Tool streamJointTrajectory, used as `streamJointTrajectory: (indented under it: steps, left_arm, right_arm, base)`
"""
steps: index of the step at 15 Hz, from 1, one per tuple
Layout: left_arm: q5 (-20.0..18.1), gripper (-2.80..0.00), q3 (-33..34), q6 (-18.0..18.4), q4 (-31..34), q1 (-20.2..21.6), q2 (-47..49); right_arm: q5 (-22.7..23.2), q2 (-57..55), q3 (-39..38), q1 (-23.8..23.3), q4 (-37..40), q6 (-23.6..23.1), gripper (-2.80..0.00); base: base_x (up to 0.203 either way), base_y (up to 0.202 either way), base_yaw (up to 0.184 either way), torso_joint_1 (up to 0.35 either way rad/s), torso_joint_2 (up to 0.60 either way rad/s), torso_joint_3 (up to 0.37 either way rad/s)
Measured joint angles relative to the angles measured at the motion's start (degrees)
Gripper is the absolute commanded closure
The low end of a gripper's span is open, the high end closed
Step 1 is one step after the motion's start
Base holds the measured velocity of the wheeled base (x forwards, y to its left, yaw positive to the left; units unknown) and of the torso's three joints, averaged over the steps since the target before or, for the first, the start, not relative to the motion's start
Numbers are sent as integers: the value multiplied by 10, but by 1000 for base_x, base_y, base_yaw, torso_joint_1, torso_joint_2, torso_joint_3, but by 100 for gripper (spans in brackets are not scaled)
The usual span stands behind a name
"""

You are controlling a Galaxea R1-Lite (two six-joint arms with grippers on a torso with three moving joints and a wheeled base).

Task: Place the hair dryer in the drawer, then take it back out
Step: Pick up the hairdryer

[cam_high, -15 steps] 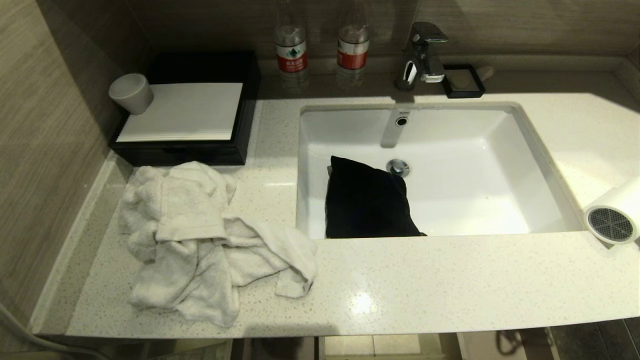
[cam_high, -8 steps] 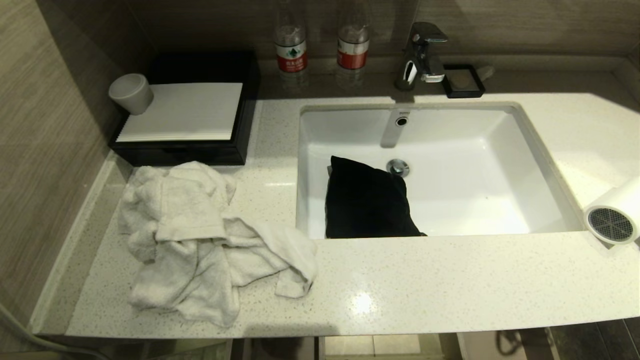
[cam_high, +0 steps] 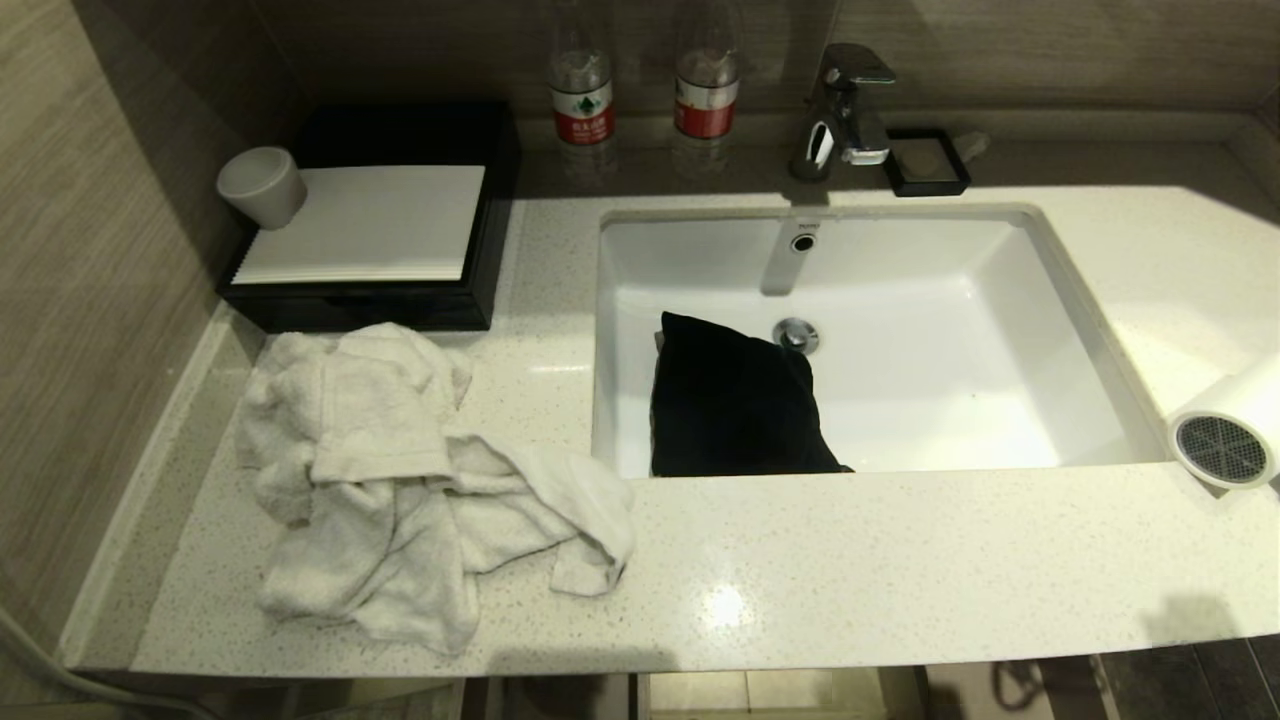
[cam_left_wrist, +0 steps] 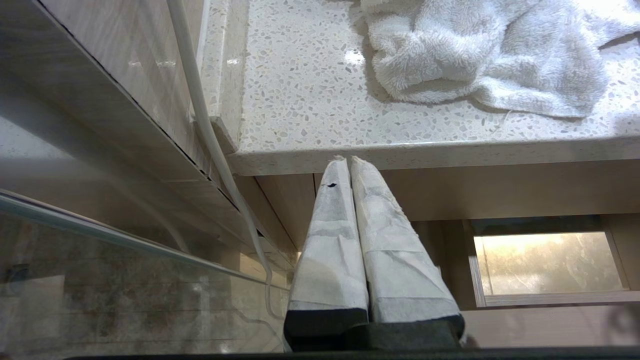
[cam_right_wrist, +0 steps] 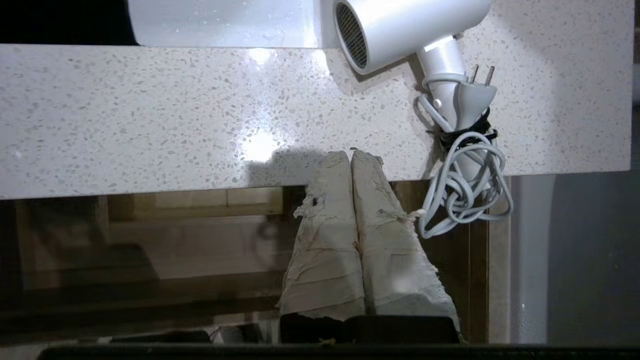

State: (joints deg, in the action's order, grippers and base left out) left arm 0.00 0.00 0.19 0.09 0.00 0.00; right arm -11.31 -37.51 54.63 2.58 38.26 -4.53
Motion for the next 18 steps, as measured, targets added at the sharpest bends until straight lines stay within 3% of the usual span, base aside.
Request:
streamJointTrajectory:
  steps: [3, 9, 14, 18]
  left_arm:
    - [0, 0, 0, 0, 0, 0, 0]
    - [0, 0, 0, 0, 0, 0, 0]
    - [0, 0, 0, 0, 0, 0, 0]
    - [0, 0, 0, 0, 0, 0, 0]
  right_arm:
    - [-15, -101, 32, -13, 7, -50, 0]
    - [54, -266, 103, -160, -44, -239, 0]
    - [119, -399, 232, -258, -13, -252, 0]
    - [217, -461, 273, -312, 9, -255, 0]
  base:
    - [0, 0, 0, 0, 0, 0]
    - [0, 0, 0, 0, 0, 0]
    - [0, 0, 0, 0, 0, 0]
    - [0, 0, 0, 0, 0, 0]
